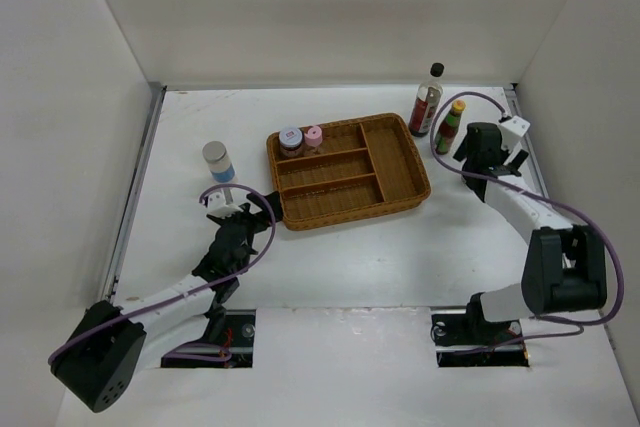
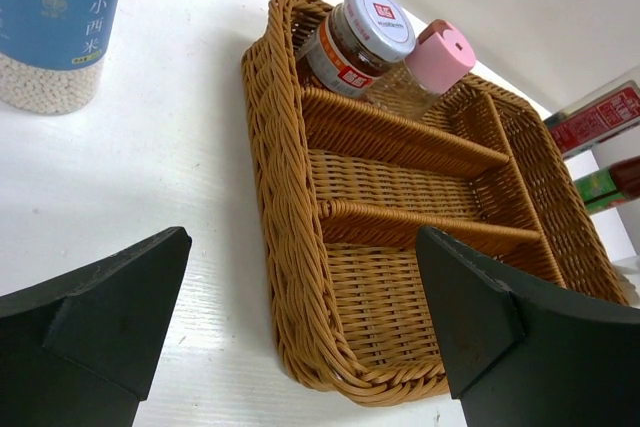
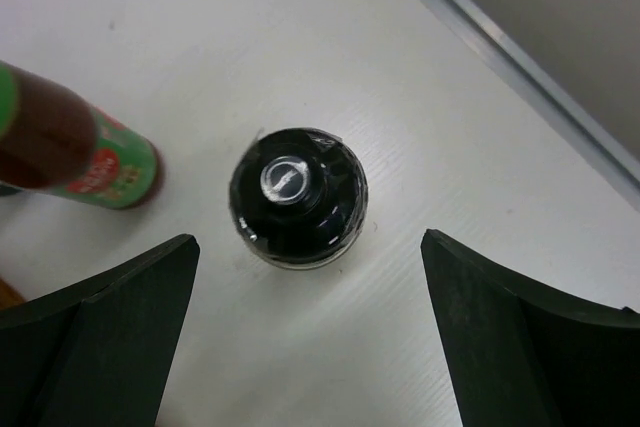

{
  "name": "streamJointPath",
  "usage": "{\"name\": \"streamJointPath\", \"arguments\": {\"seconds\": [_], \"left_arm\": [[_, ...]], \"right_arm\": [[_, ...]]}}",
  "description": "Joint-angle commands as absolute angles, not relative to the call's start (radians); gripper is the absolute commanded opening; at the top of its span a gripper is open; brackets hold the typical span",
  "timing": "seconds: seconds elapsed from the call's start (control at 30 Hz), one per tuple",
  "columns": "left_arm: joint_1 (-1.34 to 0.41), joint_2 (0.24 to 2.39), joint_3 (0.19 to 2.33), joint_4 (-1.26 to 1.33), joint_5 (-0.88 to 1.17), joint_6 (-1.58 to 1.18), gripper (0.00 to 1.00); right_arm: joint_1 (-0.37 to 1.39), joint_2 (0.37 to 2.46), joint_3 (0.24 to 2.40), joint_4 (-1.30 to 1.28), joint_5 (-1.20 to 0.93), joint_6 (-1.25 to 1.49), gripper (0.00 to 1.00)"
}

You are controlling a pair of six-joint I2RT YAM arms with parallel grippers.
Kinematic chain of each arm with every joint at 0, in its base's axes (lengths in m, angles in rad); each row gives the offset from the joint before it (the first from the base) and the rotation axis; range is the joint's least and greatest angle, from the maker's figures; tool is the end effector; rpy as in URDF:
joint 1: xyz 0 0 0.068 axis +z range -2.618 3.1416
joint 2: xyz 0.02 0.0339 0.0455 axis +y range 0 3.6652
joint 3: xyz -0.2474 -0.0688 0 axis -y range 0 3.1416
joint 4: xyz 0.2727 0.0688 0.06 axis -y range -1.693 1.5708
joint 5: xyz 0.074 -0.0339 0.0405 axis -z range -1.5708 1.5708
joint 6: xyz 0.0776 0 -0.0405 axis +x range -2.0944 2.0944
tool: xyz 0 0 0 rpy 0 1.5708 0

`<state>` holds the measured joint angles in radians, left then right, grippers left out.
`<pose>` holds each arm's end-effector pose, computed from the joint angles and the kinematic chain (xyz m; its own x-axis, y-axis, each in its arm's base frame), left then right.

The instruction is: Organize the condiment bottles

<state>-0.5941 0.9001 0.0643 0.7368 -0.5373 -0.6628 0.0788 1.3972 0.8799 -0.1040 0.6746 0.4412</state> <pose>0.2158 -0.0978 0.1313 -0.1008 -0.5699 -0.8155 -0.0040 0.8199 -0.5724 0.3561 -0.0205 0.1961 -0.3348 0.3081 -0.8905 0.6500 0.7597 0.0185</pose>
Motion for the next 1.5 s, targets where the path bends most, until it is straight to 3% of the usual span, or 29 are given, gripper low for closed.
{"name": "streamJointPath", "arguments": {"seconds": [0.0,0.23,0.47,0.7,0.87,1.3,1.47], "left_arm": [[-0.59,0.902,0.072,0.788,-0.525,-0.673,1.0],[-0.59,0.914,0.075,0.793,-0.517,-0.673,1.0],[-0.588,0.916,0.075,0.796,-0.511,-0.676,1.0],[-0.593,0.913,0.074,0.796,-0.511,-0.678,1.0],[-0.591,0.911,0.074,0.796,-0.511,-0.678,1.0],[-0.587,0.907,0.071,0.795,-0.509,-0.678,1.0],[-0.585,0.913,0.072,0.796,-0.502,-0.68,1.0]], "right_arm": [[0.025,1.431,0.902,-0.034,0.574,0.433,1.0],[-0.01,1.554,0.946,0.006,0.534,0.411,0.96],[0.02,1.499,0.839,0.127,0.61,0.41,0.62],[0.194,1.266,0.767,0.101,0.739,0.361,0.56],[0.346,1.206,0.848,0.043,0.726,0.345,0.55],[0.64,1.846,1.546,0.06,0.558,0.233,0.56],[0.671,2.002,1.689,0.035,0.542,0.227,0.56]]}}
